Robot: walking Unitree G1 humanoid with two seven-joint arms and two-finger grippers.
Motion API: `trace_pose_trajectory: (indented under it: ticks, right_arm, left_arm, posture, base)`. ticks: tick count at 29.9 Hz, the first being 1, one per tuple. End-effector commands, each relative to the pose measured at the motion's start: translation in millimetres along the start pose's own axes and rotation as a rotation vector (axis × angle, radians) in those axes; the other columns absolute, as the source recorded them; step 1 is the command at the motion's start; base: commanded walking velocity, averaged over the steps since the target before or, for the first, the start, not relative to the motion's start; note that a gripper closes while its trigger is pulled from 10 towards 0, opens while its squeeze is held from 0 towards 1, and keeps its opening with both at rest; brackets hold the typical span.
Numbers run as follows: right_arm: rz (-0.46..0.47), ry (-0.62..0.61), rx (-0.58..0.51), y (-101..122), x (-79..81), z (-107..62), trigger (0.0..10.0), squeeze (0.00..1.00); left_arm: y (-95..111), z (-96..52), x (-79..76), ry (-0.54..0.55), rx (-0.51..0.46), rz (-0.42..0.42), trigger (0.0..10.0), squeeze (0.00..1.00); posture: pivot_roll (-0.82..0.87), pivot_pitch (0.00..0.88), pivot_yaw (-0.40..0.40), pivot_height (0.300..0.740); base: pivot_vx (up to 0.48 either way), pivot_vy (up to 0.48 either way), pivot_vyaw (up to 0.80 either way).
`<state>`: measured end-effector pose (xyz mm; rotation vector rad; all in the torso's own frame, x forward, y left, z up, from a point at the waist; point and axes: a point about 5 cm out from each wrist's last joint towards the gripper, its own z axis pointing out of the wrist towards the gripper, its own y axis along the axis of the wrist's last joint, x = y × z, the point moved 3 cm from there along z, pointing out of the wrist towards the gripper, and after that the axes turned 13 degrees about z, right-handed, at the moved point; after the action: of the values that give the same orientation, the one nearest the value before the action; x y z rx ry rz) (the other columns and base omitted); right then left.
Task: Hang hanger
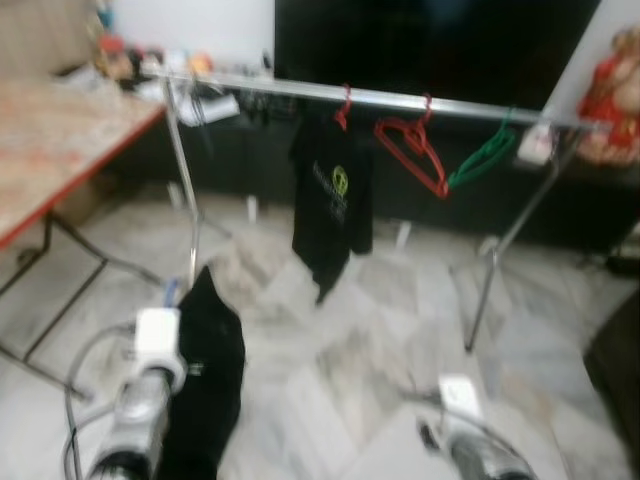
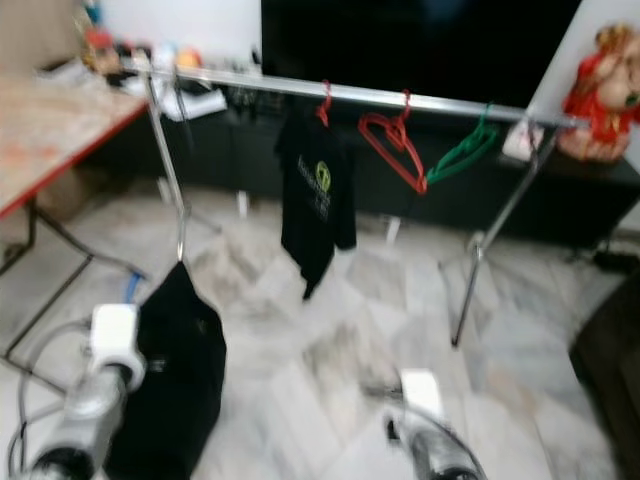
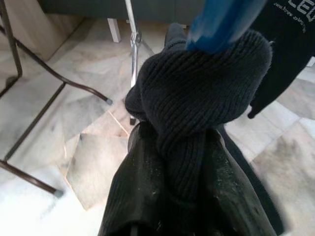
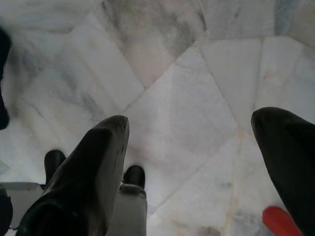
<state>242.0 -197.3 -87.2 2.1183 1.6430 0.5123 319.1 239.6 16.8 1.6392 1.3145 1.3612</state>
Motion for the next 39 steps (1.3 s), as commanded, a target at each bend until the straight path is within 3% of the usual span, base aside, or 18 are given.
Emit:
trace_pose_trajectory:
  ticks: [1,39]
  right_arm:
    - [-0.006,-0.028,0.012,-3.0,-12.6,-0.5,10.0,0.0]
    - [-0.035,-0.026,0.015,-1.6,-13.3,-0.6,10.0,0.0]
  left_arm:
    - [12.4,3.8,-6.6,-0.009,-0.045,-0.018,10.0,0.0]
    - [14.5,4.3,-7.6,-0.007,-0.053,-0.024,10.0,0.0]
  posture:
    - [0.02,0.0,-0.042,0.74]
    - [0.03,0.0,-0.051,0.74]
  base:
    - [0.352,0.0,0.0]
    - [0.364,0.0,0.01]
